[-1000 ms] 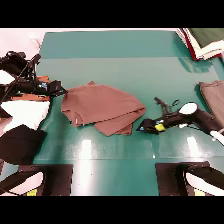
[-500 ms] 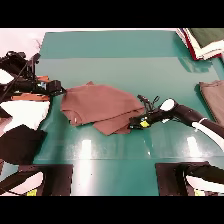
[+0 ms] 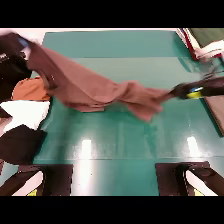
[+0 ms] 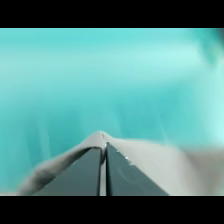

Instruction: Fold the shirts.

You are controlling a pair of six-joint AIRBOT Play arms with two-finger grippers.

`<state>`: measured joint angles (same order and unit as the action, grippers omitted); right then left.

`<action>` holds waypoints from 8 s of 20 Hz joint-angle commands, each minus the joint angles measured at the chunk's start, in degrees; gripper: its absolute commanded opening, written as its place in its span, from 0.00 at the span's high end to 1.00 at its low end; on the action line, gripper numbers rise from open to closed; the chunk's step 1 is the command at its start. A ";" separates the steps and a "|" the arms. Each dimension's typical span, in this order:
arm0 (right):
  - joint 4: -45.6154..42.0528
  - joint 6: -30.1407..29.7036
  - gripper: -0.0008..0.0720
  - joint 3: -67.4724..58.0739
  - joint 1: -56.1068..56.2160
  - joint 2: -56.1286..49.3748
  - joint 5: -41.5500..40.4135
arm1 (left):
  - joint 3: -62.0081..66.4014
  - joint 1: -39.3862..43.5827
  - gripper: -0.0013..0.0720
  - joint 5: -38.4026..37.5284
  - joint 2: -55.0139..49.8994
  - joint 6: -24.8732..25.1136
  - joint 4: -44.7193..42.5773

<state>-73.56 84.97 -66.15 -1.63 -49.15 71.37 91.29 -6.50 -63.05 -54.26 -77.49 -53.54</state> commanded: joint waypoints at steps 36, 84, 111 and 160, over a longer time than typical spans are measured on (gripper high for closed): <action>1.64 -3.06 0.46 -18.58 -9.11 -27.10 14.43 | -33.11 0.39 0.17 -4.28 -13.18 -6.54 -8.68; 19.87 -10.43 0.97 -31.93 -23.82 5.68 2.34 | 13.70 14.01 0.95 3.69 16.48 -14.01 -13.42; -1.46 -2.27 0.97 -38.80 -8.11 -47.21 12.70 | 9.03 13.44 0.95 1.18 -41.57 -11.39 -19.28; -3.50 -5.20 0.22 21.29 -32.26 -13.07 16.96 | -61.66 6.40 0.95 -1.27 2.91 -6.43 -2.67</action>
<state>-76.25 79.90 -56.97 -25.71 -63.35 87.02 28.21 -0.05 -62.83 -51.40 -84.75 -54.98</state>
